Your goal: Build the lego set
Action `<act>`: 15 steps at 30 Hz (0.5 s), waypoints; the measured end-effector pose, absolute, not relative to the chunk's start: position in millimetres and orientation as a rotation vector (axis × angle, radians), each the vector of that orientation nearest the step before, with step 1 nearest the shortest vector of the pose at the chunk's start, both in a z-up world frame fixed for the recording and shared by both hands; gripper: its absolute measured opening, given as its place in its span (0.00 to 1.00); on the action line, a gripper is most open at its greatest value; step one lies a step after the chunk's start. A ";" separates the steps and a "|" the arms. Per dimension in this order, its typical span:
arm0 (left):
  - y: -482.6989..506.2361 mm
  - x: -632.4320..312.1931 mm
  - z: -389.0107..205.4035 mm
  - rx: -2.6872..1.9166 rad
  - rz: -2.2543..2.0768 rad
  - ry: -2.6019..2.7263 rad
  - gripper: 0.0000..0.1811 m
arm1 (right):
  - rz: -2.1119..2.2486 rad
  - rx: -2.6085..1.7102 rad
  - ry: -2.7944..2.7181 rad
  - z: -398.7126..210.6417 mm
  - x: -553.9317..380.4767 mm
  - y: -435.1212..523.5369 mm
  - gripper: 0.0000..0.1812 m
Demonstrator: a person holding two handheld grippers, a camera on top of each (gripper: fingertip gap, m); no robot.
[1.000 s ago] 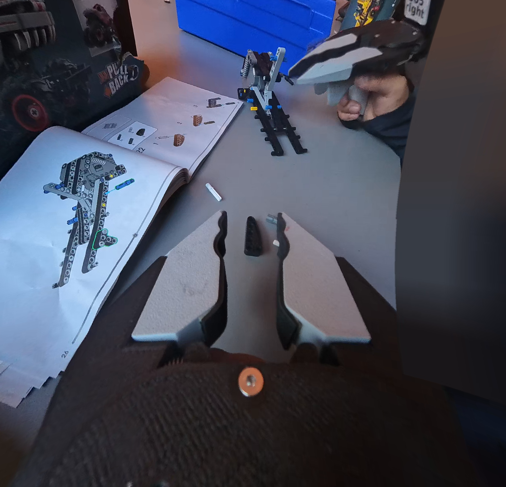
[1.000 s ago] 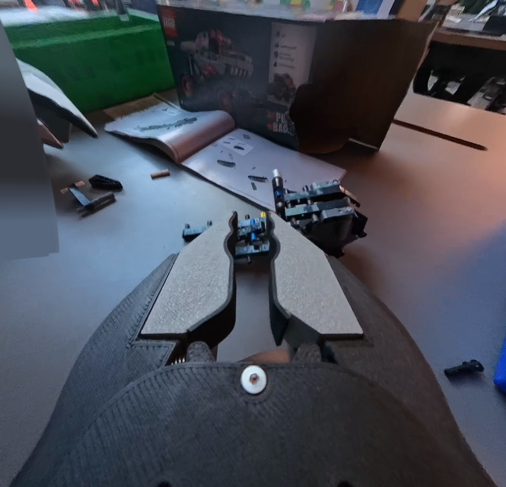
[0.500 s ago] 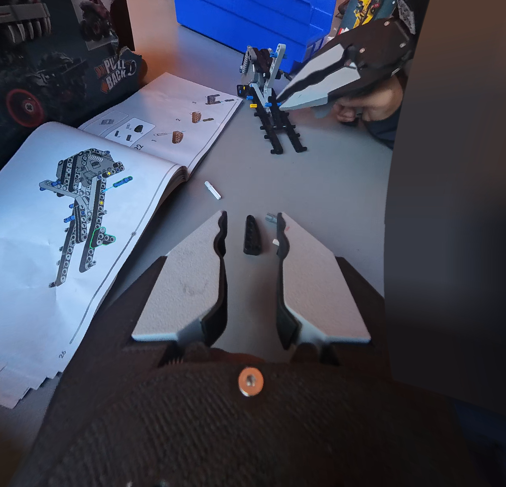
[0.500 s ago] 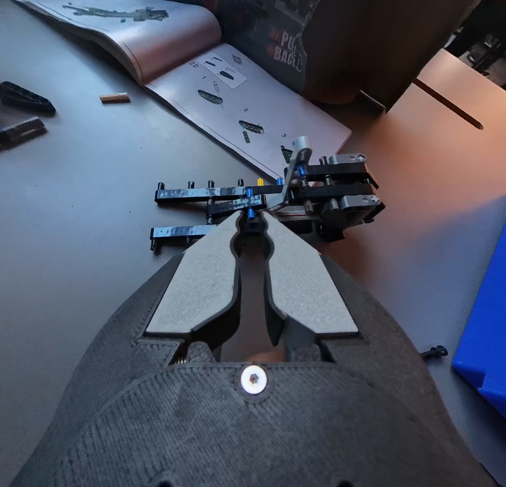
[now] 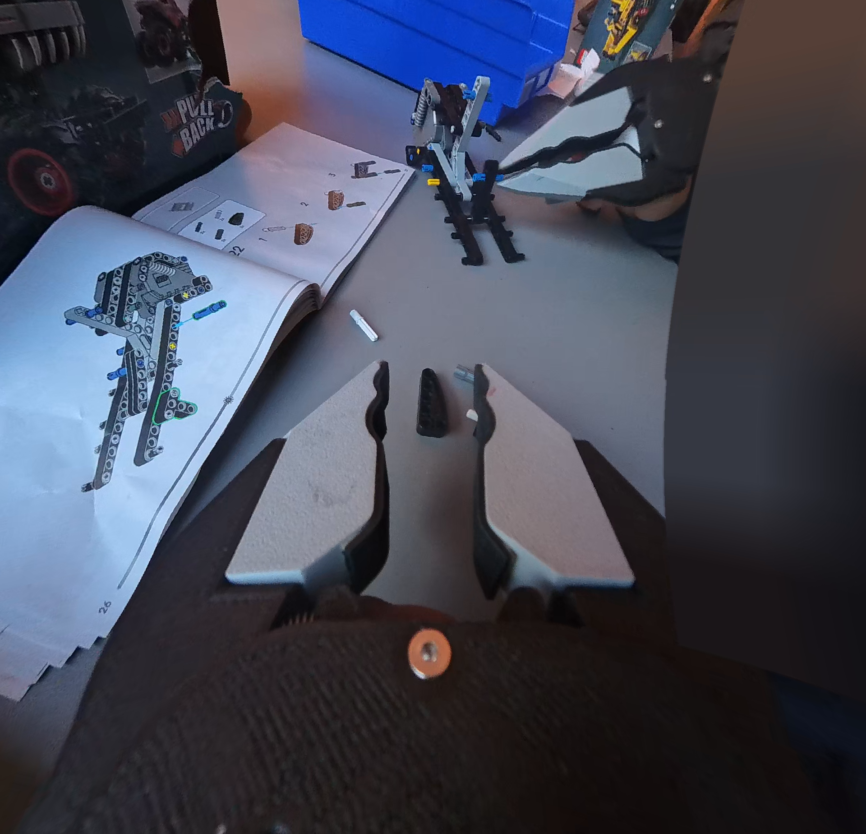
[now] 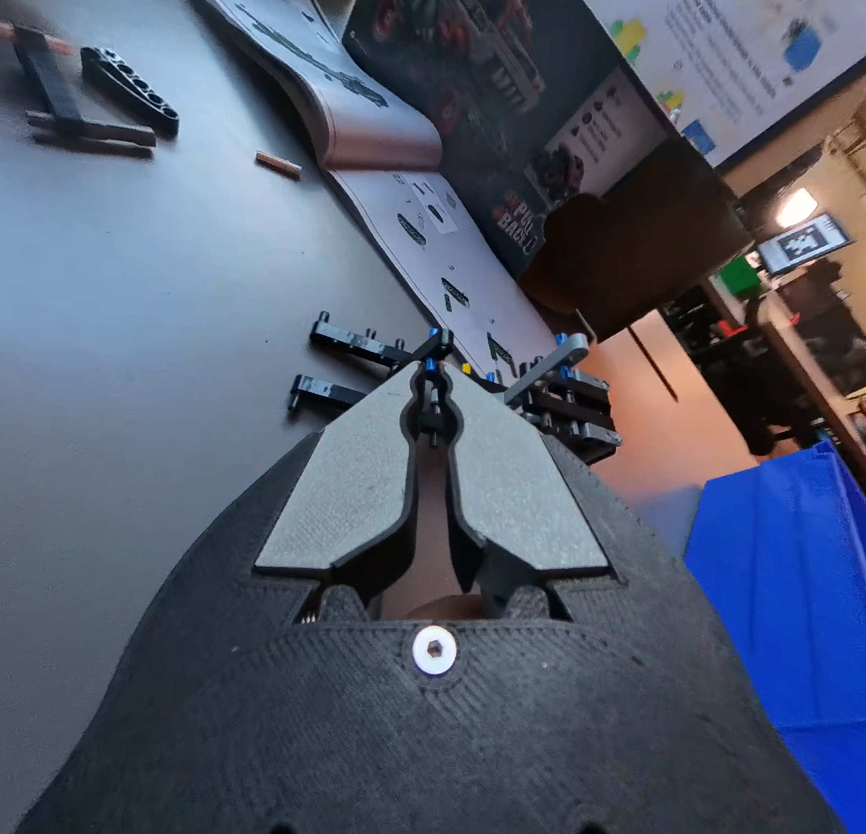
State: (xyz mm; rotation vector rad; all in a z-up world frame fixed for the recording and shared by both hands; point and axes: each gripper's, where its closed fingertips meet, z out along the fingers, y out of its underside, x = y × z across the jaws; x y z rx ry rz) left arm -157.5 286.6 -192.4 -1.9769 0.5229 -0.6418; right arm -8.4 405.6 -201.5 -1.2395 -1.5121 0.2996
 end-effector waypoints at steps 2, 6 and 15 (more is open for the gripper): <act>286.7 -157.6 -192.5 -1.978 -0.643 0.522 0.18 | 0.290 -1.209 -1.524 -201.4 -9.7 402.6 0.01; 286.8 -157.7 -192.5 -1.978 -0.646 0.520 0.18 | 0.291 -1.186 -1.535 -201.4 -10.0 400.1 0.01; 285.9 -159.2 -191.6 -1.977 -0.676 0.502 0.18 | 0.274 -1.167 -1.535 -201.1 -8.8 401.6 0.01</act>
